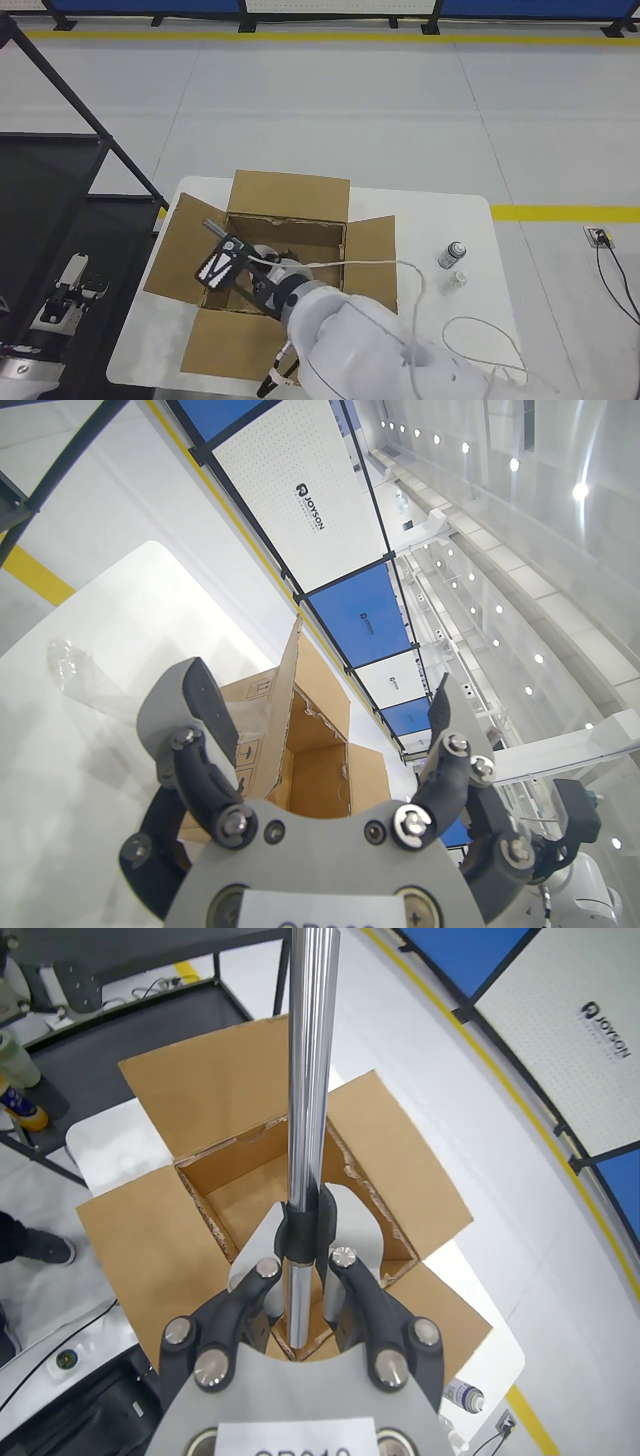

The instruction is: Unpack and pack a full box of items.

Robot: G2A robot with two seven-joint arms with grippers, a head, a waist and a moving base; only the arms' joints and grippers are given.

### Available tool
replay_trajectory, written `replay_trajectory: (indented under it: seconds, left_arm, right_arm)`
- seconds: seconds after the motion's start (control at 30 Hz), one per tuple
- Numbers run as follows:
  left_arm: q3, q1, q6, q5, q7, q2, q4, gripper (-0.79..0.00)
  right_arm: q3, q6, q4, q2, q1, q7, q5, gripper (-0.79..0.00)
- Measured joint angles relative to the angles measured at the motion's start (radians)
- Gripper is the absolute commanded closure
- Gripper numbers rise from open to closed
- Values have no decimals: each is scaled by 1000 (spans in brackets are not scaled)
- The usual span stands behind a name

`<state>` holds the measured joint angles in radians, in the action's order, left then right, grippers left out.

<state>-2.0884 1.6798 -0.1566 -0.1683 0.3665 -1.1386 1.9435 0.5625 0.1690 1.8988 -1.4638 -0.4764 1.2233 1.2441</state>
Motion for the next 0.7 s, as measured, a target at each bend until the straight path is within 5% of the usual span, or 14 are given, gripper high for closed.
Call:
replay_trajectory:
  seconds: [0.2,0.7]
  left_arm:
    - [0,0,0,0,0,0,0,-785]
    - [0,0,0,0,0,0,0,-785]
  right_arm:
    - [-64,24,-180,-65,61,-26,-89,0]
    - [-63,34,-188,-68,63,-24,-87,0]
